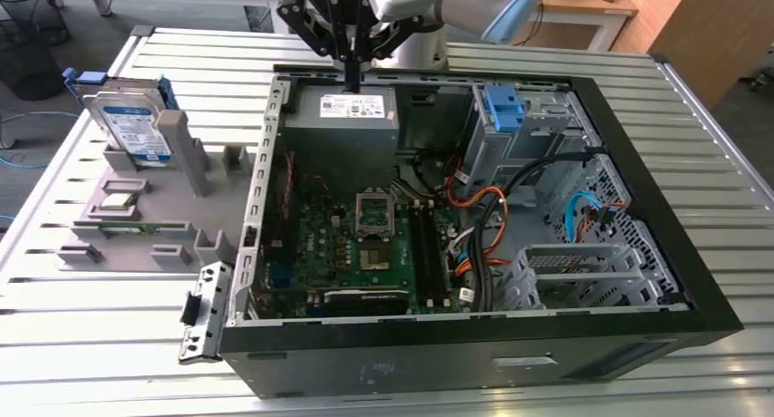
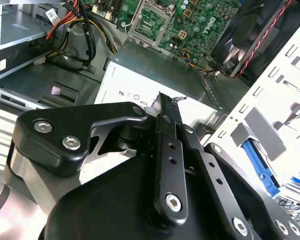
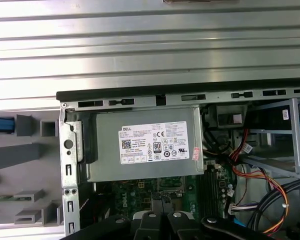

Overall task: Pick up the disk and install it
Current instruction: 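Reach for the disk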

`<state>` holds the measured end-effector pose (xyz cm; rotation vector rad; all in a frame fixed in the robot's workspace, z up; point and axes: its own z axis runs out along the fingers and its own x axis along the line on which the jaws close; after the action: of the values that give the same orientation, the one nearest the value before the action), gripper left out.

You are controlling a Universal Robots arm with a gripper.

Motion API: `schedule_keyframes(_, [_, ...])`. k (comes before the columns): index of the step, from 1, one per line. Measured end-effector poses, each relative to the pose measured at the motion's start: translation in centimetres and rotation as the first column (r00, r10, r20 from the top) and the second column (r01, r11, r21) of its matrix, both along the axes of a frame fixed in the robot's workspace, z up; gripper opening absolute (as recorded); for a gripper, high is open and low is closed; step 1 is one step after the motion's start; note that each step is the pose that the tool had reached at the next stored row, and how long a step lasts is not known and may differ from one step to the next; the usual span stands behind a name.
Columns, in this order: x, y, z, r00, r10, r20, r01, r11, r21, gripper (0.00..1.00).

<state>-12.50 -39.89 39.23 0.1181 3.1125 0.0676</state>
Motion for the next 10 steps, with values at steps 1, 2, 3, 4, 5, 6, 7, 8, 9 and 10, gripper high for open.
schedule_keyframes(1, [-0.03,0.0,-0.02,1.0,0.0,0.0,0.0,1.0,0.0,0.11])
schedule_keyframes(2, [-0.07,0.0,-0.04,1.0,0.0,0.0,0.0,1.0,0.0,0.11])
schedule_keyframes(3, [-0.11,0.0,-0.07,1.0,0.0,0.0,0.0,1.0,0.0,0.11])
schedule_keyframes(4, [-0.16,0.0,-0.1,1.0,0.0,0.0001,0.0,1.0,0.0001,0.11])
schedule_keyframes(5, [-0.22,0.0,-0.13,1.0,0.0,0.0,0.0,1.0,0.0001,0.11])
schedule_keyframes(6, [-0.29,0.0,-0.15,1.0,0.0,0.0001,0.0,1.0,0.0,0.11])
schedule_keyframes(7, [-0.38,0.0,-0.18,1.0,0.0,0.0,0.0,1.0,0.0,0.11])
schedule_keyframes(8, [-0.48,0.0,-0.21,1.0,0.0,0.0,0.0,1.0,0.0,0.11])
schedule_keyframes(9, [-0.59,0.0,-0.24,1.0,0.0,0.0002,0.0,1.0,0.0001,0.11])
schedule_keyframes(10, [-0.7,0.0,-0.27,1.0,0.0,0.0002,0.0,1.0,0.0001,0.11])
